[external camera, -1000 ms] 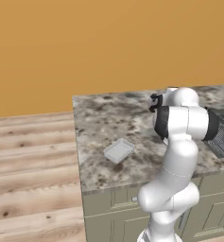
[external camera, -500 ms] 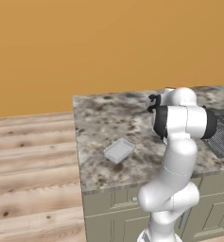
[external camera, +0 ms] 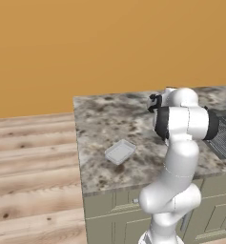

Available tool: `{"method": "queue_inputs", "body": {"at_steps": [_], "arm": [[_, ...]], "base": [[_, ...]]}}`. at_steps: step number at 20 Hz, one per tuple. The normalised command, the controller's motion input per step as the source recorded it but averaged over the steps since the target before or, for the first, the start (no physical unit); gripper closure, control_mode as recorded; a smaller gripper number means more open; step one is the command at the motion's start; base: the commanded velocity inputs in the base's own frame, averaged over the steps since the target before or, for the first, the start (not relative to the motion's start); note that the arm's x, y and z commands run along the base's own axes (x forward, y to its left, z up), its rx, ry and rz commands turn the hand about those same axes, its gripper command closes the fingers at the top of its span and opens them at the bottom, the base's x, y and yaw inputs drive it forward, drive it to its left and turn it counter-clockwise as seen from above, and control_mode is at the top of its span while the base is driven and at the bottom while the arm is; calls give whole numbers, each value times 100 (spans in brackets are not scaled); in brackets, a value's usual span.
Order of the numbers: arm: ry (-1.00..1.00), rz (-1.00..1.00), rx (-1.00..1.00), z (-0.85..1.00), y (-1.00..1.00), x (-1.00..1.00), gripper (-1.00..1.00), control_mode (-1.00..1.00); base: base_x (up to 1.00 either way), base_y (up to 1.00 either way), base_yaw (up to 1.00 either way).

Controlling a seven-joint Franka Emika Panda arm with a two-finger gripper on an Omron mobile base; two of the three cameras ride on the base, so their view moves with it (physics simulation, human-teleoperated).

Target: Pick the tupperware and colander and place them in the sink. Then turn on the water.

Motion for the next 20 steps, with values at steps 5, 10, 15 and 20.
{"method": "queue_inputs", "body": {"at_steps": [5,10,15,20], "arm": [[0,0,0,0,0,0,100,-100],[-4,0,0,2,0,0,100,-100],[-3,0,-2,46,12,-13,100,-100],[0,0,-6,62,34,-18,100,-100]], "base": [[0,0,0],[0,0,0],[0,0,0],[0,0,0]]}}
